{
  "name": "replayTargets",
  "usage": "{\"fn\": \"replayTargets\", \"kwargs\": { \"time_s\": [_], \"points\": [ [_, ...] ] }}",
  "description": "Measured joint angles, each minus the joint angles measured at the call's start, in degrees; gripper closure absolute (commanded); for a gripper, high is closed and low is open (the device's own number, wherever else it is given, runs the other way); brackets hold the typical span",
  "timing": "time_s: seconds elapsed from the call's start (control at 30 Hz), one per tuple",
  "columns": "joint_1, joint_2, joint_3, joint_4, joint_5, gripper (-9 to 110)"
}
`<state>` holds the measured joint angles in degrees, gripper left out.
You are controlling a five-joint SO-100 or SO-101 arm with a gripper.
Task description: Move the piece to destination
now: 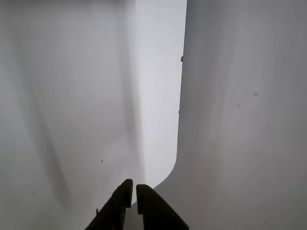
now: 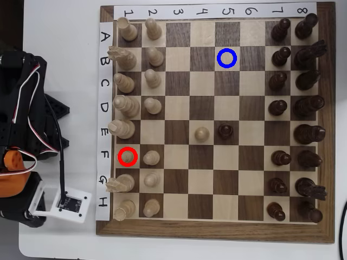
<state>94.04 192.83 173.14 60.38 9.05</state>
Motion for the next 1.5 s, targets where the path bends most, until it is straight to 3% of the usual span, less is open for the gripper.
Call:
{"fn": "replayTargets", "kwargs": {
  "time_s": [0.7,1.27,1.5],
  "points": [
    [-8.1,-17.4,-39.9,7.8,21.8,92],
    [-35.6,-45.1,-91.9,30.5,43.3,90],
    [-47.9,-48.3,-97.7,35.2,52.7,88]
  ]
}}
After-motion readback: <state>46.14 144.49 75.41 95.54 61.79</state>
